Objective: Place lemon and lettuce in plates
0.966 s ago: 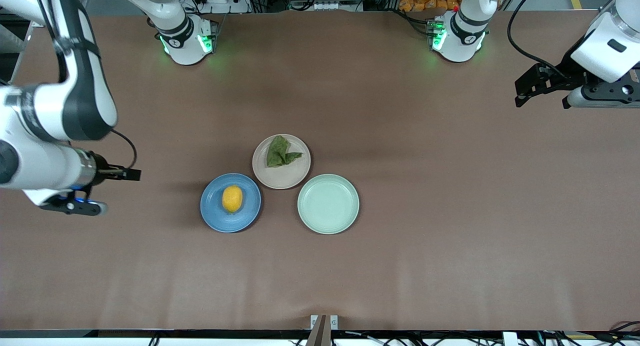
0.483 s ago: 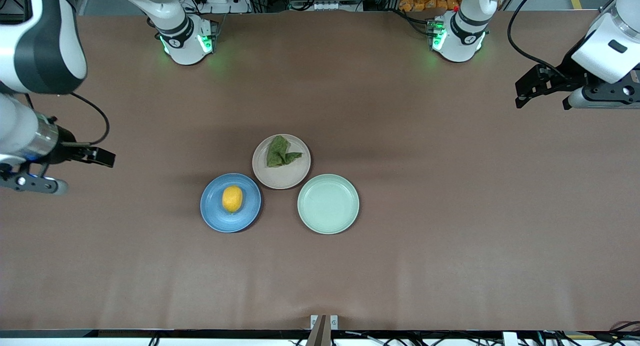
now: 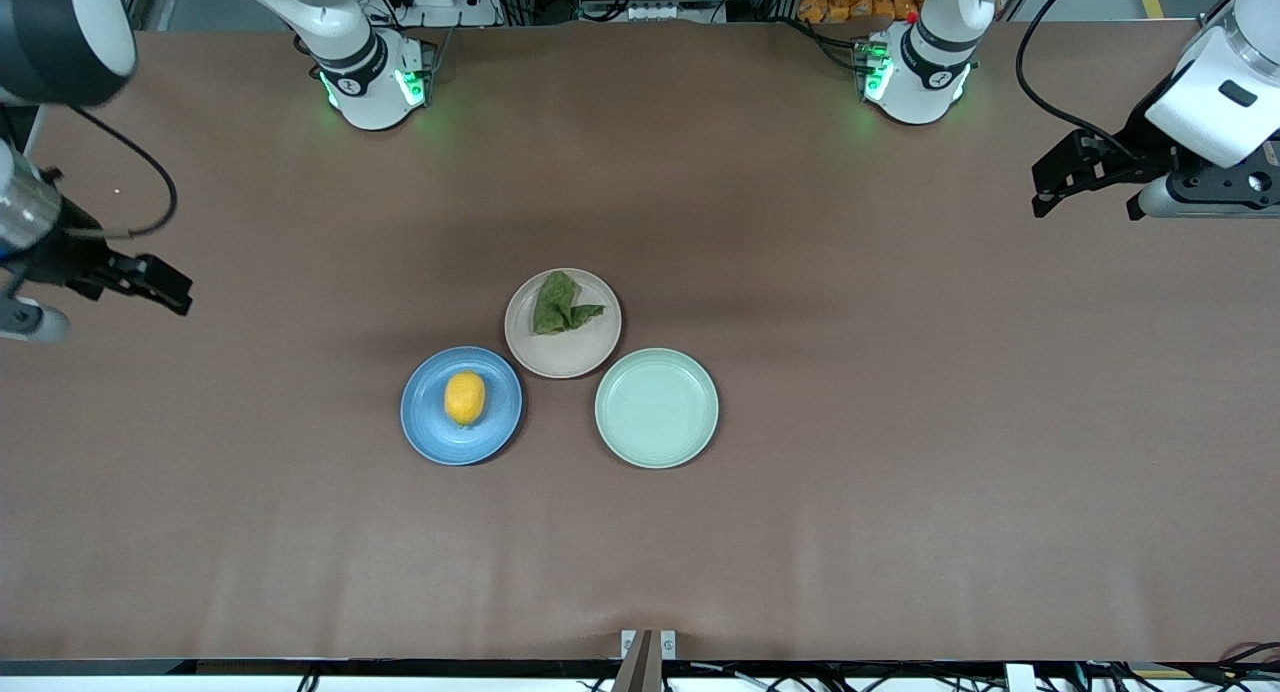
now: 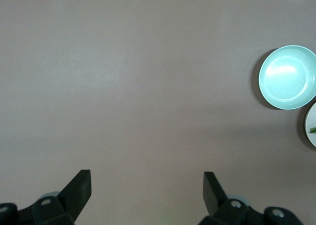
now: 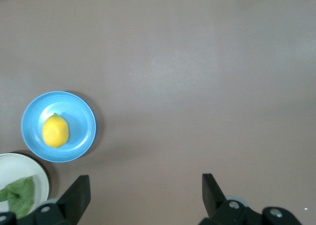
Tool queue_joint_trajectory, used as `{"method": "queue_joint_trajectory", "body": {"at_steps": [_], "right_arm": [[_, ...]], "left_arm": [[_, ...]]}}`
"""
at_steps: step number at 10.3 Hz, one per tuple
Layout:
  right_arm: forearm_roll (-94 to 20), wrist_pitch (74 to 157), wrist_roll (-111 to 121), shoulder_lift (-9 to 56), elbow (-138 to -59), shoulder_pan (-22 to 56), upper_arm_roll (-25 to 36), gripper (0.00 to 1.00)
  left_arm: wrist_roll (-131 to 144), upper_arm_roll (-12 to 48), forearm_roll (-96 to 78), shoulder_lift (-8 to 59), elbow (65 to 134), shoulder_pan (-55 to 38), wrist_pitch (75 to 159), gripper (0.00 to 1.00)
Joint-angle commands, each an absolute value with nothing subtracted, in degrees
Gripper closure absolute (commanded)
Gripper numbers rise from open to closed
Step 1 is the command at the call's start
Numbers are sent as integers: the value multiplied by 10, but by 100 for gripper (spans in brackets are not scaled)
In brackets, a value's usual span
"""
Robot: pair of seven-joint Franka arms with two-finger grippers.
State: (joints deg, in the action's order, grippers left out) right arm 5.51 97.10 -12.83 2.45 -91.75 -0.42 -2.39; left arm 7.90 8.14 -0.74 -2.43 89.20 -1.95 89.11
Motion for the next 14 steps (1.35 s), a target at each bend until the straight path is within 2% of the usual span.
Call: {"method": "queue_joint_trajectory", "body": {"at_steps": [1,5,14], "right_arm": [[38,978,-120,-18,-957,-20,-30,0],[39,907,-122,-11,-861,-18,-29,0],[43,891,-126,12,-858,-12,-28,0]], "left_arm": [[90,84,-9,-25,891,-16,896,0],[91,84,-5,-25,891,-17,896,0],[90,84,-5,-25,891,-16,896,0]]}}
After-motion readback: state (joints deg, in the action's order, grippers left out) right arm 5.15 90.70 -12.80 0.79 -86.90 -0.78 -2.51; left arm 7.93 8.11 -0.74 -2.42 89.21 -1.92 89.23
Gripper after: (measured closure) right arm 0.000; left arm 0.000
